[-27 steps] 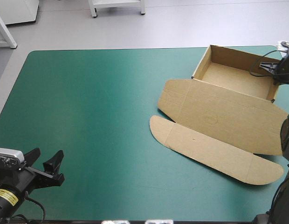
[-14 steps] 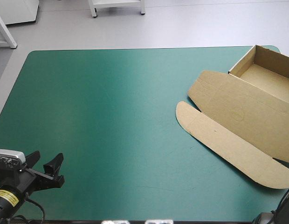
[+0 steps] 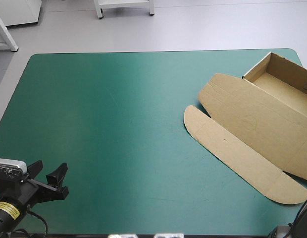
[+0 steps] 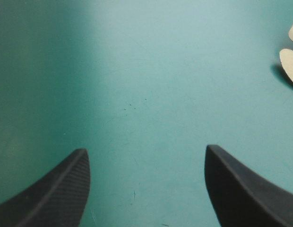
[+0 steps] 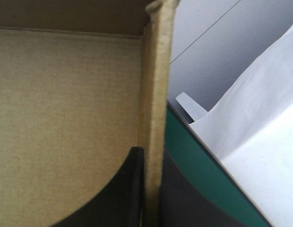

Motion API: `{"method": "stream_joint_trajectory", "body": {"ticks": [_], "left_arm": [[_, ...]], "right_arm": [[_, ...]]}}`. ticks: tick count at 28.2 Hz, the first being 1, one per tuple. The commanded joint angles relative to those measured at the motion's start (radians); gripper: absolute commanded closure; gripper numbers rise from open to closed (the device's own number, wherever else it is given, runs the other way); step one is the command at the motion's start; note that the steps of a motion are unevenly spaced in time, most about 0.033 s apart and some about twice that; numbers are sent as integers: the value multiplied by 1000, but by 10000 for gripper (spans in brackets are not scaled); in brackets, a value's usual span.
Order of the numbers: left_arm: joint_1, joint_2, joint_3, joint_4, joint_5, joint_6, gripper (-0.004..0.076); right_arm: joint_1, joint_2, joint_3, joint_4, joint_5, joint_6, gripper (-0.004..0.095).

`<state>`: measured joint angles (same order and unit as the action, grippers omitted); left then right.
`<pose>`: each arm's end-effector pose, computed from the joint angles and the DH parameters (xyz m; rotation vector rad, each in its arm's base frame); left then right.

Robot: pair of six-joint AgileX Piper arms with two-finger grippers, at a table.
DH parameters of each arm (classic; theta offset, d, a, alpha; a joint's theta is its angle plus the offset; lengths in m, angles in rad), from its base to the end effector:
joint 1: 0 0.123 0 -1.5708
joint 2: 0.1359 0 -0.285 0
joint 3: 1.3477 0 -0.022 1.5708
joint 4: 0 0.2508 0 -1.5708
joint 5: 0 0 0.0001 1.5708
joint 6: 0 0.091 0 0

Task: Fold the box

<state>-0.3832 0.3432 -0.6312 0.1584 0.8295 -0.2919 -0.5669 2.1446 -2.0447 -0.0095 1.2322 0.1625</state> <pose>0.0539 -0.0103 0.3275 0.1268 2.0200 -0.2429 0.3925 -0.2508 0.2718 1.0044 2.6375 -0.1063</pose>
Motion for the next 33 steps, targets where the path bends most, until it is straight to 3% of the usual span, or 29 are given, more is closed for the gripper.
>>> {"method": "stream_joint_trajectory", "body": {"ticks": [1,3,6,11,14,21,24,33], "left_arm": [[-7,17,-25,3,-68,-4,230],[-7,17,-25,3,-68,-4,230],[-7,17,-25,-2,-68,-4,230],[-7,17,-25,-2,-64,-4,230],[-7,17,-25,-2,-64,-4,230],[-7,17,-25,-2,-60,-4,230],[-7,17,-25,-2,-60,-4,230],[-7,17,-25,-2,-60,19,230]], "right_arm": [[-10,-49,-18,-31,16,-3,902],[-12,-49,-18,-31,16,-3,862],[-13,-49,-20,-33,16,-3,726],[-13,-59,-20,-52,16,-3,355],[-27,-72,-20,-55,16,1,240],[-74,-137,-22,2,14,1,236],[-95,-184,-22,139,14,-21,237],[-95,-348,-22,391,-15,-118,260]]}}
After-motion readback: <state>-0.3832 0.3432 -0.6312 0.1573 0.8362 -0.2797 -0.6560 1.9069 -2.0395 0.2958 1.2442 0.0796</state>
